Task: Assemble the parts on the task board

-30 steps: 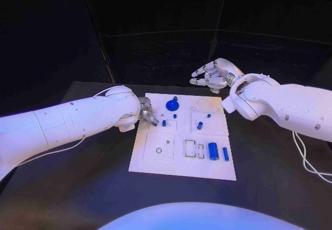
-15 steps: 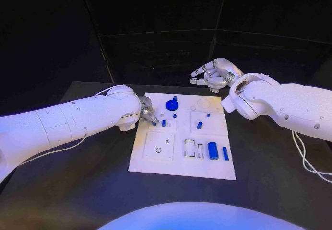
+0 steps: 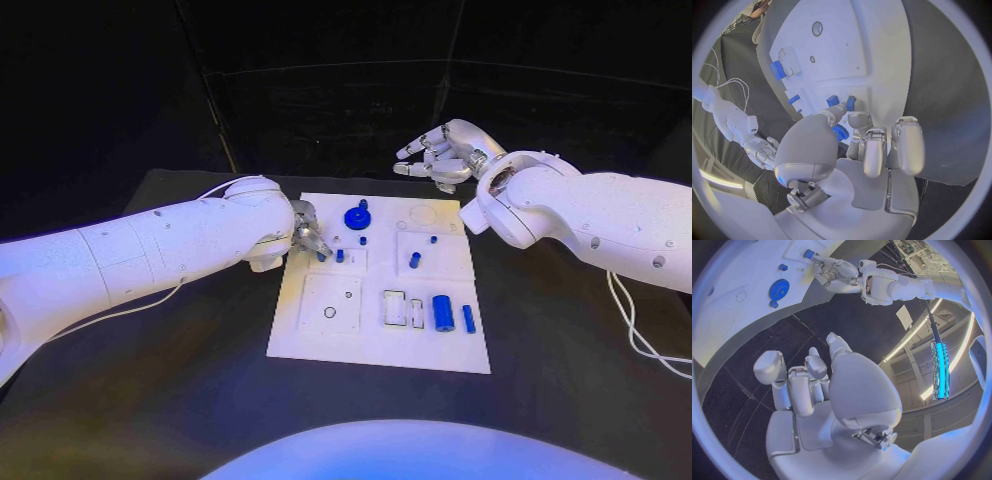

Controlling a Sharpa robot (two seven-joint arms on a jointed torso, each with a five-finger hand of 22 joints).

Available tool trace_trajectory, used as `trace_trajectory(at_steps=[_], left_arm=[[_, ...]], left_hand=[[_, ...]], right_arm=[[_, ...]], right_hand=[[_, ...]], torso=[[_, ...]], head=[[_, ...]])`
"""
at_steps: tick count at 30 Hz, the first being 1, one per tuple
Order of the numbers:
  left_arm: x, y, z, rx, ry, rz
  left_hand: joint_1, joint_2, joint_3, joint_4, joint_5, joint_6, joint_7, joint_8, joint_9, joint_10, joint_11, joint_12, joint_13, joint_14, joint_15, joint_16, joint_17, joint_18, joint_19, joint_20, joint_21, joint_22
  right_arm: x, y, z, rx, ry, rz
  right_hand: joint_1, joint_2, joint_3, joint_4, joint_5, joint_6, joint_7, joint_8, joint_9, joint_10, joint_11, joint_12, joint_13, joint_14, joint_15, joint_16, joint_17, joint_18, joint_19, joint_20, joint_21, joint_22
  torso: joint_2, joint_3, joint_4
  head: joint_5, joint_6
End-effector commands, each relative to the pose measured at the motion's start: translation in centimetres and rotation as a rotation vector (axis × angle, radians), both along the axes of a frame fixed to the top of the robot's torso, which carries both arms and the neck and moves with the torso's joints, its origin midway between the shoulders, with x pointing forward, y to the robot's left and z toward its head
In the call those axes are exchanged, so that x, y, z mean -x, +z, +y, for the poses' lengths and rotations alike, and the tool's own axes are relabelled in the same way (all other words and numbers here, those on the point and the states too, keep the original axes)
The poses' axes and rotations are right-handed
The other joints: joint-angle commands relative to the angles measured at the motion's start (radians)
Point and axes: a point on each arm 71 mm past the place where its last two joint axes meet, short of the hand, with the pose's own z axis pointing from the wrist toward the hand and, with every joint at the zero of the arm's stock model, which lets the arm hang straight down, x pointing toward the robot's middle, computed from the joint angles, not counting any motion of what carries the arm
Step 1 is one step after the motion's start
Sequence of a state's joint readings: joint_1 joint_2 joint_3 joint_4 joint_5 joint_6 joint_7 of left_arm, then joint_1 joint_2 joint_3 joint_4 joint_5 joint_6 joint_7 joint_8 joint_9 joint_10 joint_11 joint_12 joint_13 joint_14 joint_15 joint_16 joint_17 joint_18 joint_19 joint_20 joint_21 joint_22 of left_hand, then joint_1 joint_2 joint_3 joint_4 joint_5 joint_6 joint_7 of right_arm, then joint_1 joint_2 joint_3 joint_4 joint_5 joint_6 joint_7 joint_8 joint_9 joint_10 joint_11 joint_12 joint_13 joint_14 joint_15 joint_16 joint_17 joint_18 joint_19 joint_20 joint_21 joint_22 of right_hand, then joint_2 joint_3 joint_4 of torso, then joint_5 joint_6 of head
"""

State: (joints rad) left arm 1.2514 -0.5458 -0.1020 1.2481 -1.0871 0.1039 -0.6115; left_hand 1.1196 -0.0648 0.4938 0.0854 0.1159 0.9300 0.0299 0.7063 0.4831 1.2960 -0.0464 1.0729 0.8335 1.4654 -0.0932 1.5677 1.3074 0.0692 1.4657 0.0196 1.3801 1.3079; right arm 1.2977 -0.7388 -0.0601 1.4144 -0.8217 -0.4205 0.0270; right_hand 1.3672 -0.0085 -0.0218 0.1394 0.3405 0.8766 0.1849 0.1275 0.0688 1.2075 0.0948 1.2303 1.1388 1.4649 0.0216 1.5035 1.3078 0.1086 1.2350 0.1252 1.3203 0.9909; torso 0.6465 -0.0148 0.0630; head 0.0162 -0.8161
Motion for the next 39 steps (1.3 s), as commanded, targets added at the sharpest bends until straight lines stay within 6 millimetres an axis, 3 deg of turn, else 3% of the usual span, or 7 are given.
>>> trace_trajectory(at_steps=[1, 7, 29, 35, 39], left_arm=[[0.1, -0.3, 0.1, -0.030, -0.007, 0.014], [-0.1, -0.3, 0.1, -0.036, -0.001, 0.014], [-0.8, -0.4, 0.8, -0.045, 0.024, 0.010], [-0.9, -0.1, 1.0, -0.004, 0.047, -0.041], [-1.1, 0.4, 1.0, 0.061, 0.069, -0.103]], left_hand=[[-0.012, 0.000, -0.011, 0.000, -0.006, 0.013, -0.006, 0.004, -0.001, 0.008, 0.002, 0.005, 0.002, 0.105, -0.006, 0.003, 0.263, -0.018, 0.035, -0.008, 0.002, 0.051], [-0.026, -0.002, -0.039, 0.011, -0.006, 0.018, -0.008, 0.005, -0.002, 0.011, 0.000, 0.007, 0.005, 0.105, -0.008, 0.003, 0.263, -0.019, 0.037, -0.010, 0.007, 0.057], [-0.101, -0.014, -0.257, 0.108, -0.009, 0.038, -0.011, 0.006, -0.011, 0.020, -0.002, 0.019, 0.019, 0.105, -0.011, 0.003, 0.263, -0.024, 0.043, -0.013, 0.023, 0.080], [-0.109, -0.002, -0.323, 0.151, -0.008, 0.037, -0.012, 0.006, -0.015, 0.019, -0.003, 0.018, 0.016, 0.105, -0.012, 0.003, 0.263, -0.022, 0.041, -0.014, 0.017, 0.076], [-0.102, 0.011, -0.354, 0.176, -0.006, 0.025, -0.007, 0.001, -0.018, -0.003, 0.001, -0.009, -0.020, 0.105, -0.009, 0.003, 0.263, -0.014, 0.027, -0.013, -0.018, 0.041]], right_arm=[[0.0, 0.1, 0.1, -0.001, 0.008, 0.001], [0.0, 0.1, 0.2, -0.002, 0.009, 0.000], [0.0, 0.1, 0.1, -0.002, 0.008, -0.001], [0.0, 0.1, 0.1, -0.001, 0.007, -0.001], [-0.1, 0.1, 0.1, -0.001, 0.007, 0.000]], right_hand=[[0.009, 0.003, -0.002, -0.003, 0.004, -0.001, -0.007, 0.007, 0.000, -0.004, -0.003, 0.001, -0.001, 0.069, -0.007, -0.006, 0.107, 0.005, -0.003, -0.002, -0.006, -0.001], [0.009, 0.003, -0.003, -0.003, 0.003, -0.001, -0.007, 0.007, 0.000, -0.005, -0.003, 0.000, -0.002, 0.069, -0.007, -0.006, 0.106, 0.005, -0.003, -0.002, -0.006, -0.001], [0.003, 0.003, -0.008, 0.002, 0.002, -0.002, -0.006, 0.007, 0.000, -0.007, -0.003, -0.001, -0.005, 0.069, -0.006, -0.008, 0.104, 0.006, -0.004, -0.002, -0.007, -0.004], [0.001, 0.003, -0.009, 0.003, 0.002, -0.003, -0.006, 0.007, 0.000, -0.008, -0.002, -0.002, -0.006, 0.069, -0.006, -0.008, 0.104, 0.006, -0.005, -0.002, -0.008, -0.006], [0.001, 0.003, -0.009, 0.003, 0.002, -0.003, -0.006, 0.007, 0.000, -0.008, -0.002, -0.002, -0.006, 0.069, -0.006, -0.008, 0.104, 0.006, -0.005, -0.002, -0.008, -0.006]], torso=[[0.000, -0.0002, 0.0009], [0.000, -0.0001, 0.0006], [0.000, -0.0009, 0.0016], [0.000, -0.0009, 0.0029], [0.000, -0.0004, 0.0040]], head=[[-0.001, 0.000], [-0.001, -0.001], [-0.004, 0.003], [-0.006, 0.004], [-0.008, 0.004]])
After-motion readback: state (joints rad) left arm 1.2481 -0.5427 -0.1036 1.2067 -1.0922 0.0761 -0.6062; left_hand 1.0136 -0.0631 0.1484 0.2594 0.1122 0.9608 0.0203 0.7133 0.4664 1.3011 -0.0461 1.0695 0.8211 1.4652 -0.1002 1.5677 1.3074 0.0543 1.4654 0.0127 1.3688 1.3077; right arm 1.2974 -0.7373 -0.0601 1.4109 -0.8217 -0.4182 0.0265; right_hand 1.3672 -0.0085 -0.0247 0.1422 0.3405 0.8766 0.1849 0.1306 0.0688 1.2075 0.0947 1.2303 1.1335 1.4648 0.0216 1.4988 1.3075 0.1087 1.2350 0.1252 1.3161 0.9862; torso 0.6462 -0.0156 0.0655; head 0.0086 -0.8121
